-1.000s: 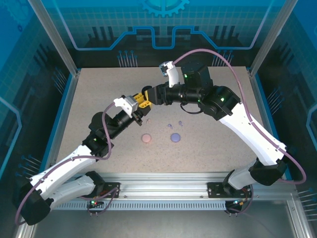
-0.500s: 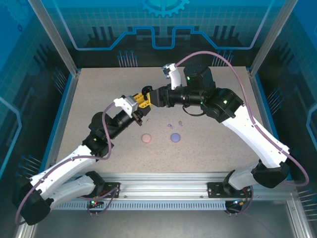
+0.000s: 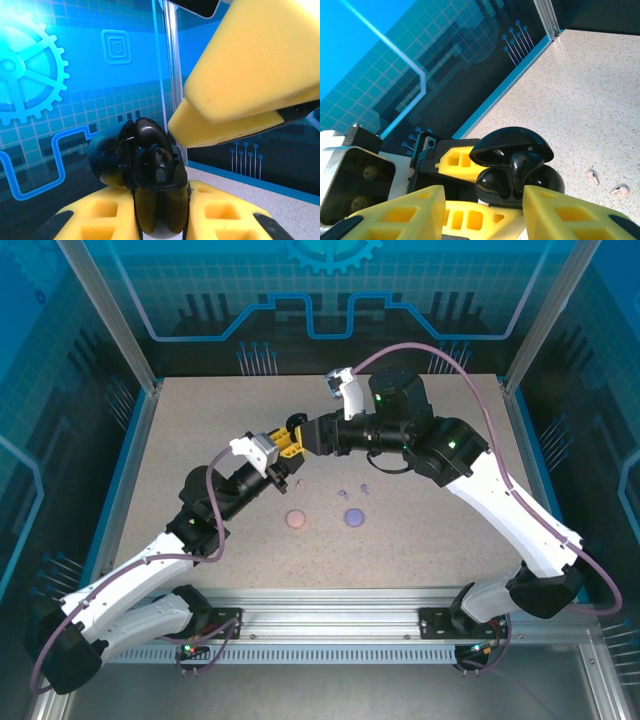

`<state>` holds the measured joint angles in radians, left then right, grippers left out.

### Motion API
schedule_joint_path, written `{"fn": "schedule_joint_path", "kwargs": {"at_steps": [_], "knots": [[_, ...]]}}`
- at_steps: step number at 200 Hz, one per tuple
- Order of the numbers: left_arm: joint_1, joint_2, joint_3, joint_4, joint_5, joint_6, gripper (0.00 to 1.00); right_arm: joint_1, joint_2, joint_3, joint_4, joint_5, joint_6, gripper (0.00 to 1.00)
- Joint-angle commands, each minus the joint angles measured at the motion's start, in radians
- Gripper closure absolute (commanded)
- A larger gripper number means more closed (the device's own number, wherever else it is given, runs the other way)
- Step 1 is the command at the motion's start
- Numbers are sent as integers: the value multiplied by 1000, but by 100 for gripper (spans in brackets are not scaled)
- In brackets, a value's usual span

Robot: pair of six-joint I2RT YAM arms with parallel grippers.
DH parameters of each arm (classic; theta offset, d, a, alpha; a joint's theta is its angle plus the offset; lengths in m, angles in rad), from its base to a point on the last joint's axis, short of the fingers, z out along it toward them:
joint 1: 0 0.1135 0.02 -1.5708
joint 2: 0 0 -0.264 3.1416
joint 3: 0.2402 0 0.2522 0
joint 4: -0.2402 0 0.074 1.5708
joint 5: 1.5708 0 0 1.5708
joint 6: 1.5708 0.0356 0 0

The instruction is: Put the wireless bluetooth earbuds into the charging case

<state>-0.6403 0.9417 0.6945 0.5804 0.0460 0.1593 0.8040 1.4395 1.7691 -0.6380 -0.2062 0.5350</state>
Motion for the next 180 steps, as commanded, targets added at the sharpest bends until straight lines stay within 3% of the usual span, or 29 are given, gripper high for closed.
{"fn": "schedule_joint_path", "kwargs": {"at_steps": [1, 98, 180], "knots": [[5, -9, 35, 24, 2, 8, 100, -7, 22, 40, 8, 4, 3, 55], [4, -4, 38, 28, 3, 9, 100, 14, 36, 62, 6, -43, 8, 57], [4, -3, 33, 28, -1, 13, 100, 29, -44, 11, 38, -17, -7, 57]]}}
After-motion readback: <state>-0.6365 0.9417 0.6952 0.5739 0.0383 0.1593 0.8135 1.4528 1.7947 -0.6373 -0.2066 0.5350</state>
